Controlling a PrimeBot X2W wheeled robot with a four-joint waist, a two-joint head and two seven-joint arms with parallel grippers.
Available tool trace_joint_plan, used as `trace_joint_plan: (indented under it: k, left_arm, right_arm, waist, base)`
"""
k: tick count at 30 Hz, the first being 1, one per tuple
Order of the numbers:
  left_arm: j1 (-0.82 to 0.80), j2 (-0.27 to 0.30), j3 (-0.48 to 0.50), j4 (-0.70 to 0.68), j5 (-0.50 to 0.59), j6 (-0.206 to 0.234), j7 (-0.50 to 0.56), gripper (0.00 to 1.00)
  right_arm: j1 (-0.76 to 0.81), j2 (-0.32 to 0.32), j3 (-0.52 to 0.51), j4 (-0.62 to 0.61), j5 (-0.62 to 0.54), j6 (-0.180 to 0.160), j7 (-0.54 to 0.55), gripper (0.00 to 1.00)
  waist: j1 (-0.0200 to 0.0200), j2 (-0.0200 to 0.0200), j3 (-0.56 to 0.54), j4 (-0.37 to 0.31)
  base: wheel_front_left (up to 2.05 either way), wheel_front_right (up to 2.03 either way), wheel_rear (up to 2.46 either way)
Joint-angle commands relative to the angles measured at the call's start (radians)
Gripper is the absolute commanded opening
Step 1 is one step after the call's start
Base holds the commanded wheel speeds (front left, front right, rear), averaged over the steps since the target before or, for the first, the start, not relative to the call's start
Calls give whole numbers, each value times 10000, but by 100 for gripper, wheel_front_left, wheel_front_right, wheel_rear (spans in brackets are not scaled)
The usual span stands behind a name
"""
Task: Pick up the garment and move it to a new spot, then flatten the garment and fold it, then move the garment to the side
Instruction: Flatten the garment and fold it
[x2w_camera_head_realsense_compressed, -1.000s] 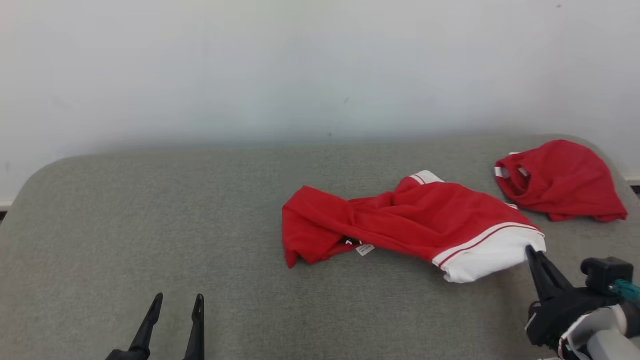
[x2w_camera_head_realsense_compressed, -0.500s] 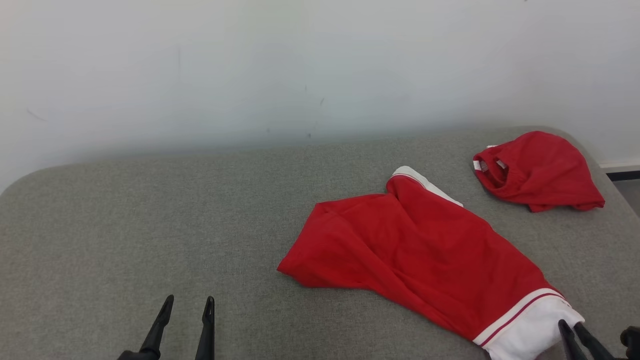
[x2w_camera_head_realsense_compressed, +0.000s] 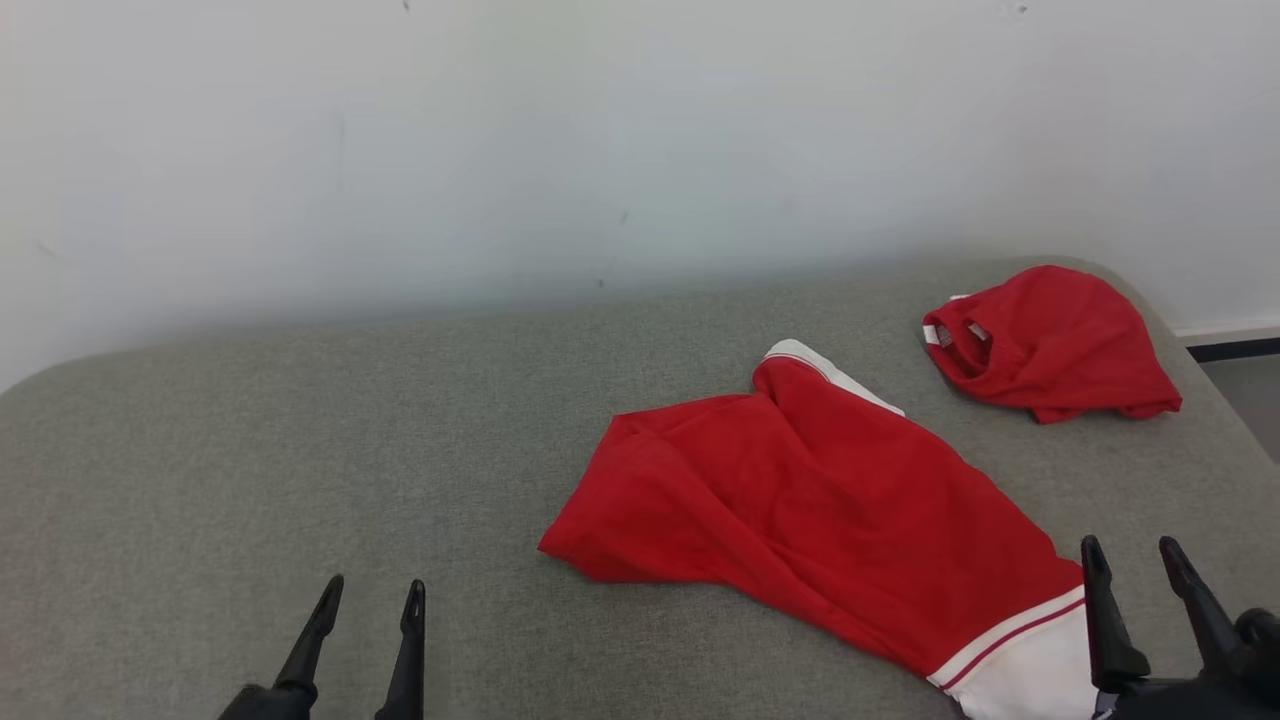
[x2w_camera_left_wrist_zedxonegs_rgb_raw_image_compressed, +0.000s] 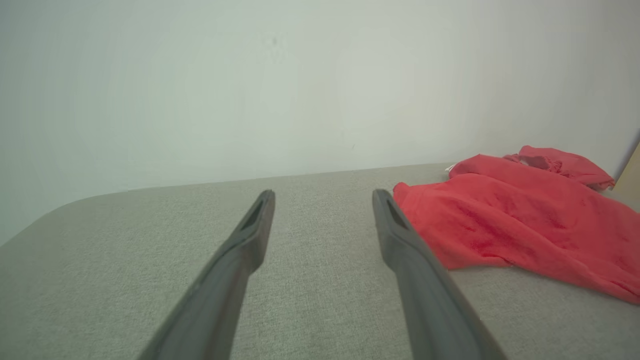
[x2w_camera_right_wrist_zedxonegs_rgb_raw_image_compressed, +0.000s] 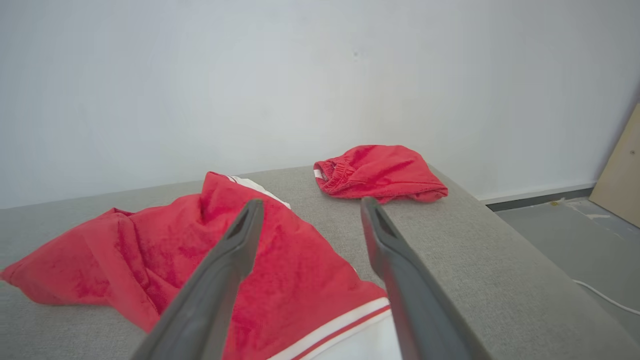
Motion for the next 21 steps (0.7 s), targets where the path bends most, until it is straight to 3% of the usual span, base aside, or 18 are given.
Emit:
trace_joint_plan:
  k: [1, 10, 21]
  left_arm:
    - [-146, 63, -53, 55, -29, 14, -30, 100]
    - [-2230, 416, -1377, 1284, -546, 13, -31, 100]
    - [-5581, 637, -3764, 4418, -1780, 15, 23, 100]
  right_arm:
    - [-70, 81, 64, 74, -57, -23, -106, 100]
    - [-666, 610, 968, 1070, -18, -23, -783, 100]
    - [-1305, 534, 1571, 2093, -14, -23, -1384, 100]
  waist:
    - [0, 0, 58, -127]
    - [0, 0, 509, -854]
    - [0, 0, 1124, -2008]
  base:
    - [0, 0, 0]
    - [0, 0, 0]
    - [0, 0, 0]
